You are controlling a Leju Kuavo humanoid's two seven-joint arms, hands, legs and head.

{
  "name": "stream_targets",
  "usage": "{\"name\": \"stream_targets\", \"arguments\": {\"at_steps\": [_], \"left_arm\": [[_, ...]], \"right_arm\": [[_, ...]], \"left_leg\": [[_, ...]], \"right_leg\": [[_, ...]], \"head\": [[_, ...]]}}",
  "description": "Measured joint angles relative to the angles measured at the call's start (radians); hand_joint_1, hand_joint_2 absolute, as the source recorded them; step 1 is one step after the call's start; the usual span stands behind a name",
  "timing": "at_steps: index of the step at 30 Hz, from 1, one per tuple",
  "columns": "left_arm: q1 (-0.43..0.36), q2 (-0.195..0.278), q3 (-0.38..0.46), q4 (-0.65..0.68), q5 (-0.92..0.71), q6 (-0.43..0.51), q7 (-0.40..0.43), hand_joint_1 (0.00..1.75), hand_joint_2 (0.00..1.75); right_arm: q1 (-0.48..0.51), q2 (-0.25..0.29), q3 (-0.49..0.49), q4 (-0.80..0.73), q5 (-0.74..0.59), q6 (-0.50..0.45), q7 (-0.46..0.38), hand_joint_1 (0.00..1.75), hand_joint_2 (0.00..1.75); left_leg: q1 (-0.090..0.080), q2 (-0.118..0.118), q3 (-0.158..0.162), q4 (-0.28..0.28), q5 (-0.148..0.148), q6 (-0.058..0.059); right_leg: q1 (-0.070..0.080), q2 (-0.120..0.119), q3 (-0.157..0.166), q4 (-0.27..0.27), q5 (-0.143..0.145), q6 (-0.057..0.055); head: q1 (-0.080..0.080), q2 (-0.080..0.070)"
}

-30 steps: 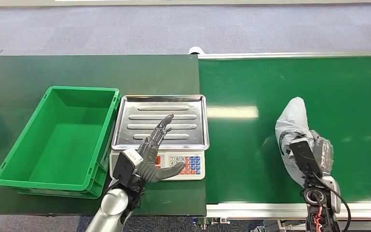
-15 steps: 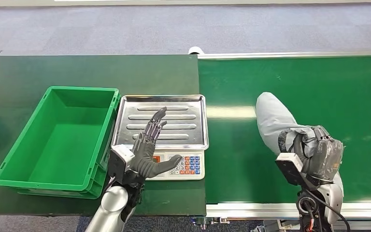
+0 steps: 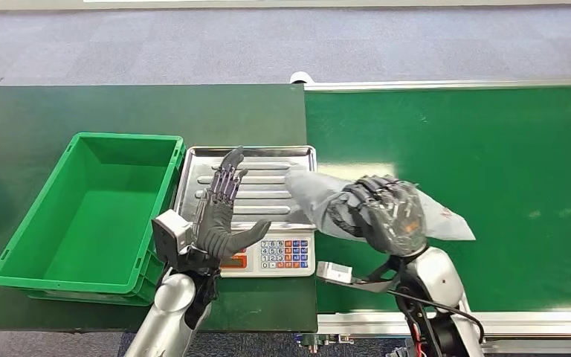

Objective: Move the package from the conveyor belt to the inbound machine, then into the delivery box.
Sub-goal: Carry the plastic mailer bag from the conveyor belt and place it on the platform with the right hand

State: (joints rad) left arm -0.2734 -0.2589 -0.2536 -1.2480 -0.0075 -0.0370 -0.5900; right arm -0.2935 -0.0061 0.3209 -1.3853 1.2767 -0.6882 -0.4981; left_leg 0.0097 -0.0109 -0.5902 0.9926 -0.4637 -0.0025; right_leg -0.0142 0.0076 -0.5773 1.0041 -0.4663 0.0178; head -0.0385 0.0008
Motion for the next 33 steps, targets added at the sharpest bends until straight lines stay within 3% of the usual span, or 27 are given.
{"name": "stream_targets", "arguments": {"at_steps": [8,14,22,33], "left_arm": [[-0.045,-0.007,-0.020,0.052,0.039,0.005,-0.023,0.00,1.75],[-0.070,-0.010,-0.041,0.097,0.061,0.006,-0.044,0.00,1.75],[-0.103,-0.009,-0.053,0.148,0.091,0.015,-0.060,0.00,1.75],[-0.132,-0.007,-0.053,0.204,0.103,0.023,-0.085,0.00,1.75]], "right_arm": [[-0.179,-0.035,0.407,0.279,-0.020,0.049,0.052,1.75,1.75],[-0.288,-0.042,0.577,0.473,-0.134,0.074,-0.002,1.75,1.75],[-0.353,-0.049,0.682,0.556,-0.272,0.172,-0.059,1.75,1.75],[-0.394,-0.046,0.719,0.619,-0.438,0.044,-0.053,1.75,1.75]], "left_leg": [[0.000,0.001,0.001,0.000,0.000,0.000],[0.000,0.005,0.007,0.000,0.000,0.000],[0.001,0.012,0.014,0.000,0.000,0.000],[0.001,0.012,0.014,0.000,0.000,-0.001]], "right_leg": [[0.001,0.001,0.000,0.000,0.000,0.000],[0.001,0.005,0.005,0.000,0.001,-0.001],[0.001,0.010,0.009,0.000,0.003,-0.004],[0.001,0.010,0.009,0.000,0.004,-0.003]], "head": [[0.000,0.000],[0.000,0.000],[0.000,0.000],[0.000,0.000]]}}
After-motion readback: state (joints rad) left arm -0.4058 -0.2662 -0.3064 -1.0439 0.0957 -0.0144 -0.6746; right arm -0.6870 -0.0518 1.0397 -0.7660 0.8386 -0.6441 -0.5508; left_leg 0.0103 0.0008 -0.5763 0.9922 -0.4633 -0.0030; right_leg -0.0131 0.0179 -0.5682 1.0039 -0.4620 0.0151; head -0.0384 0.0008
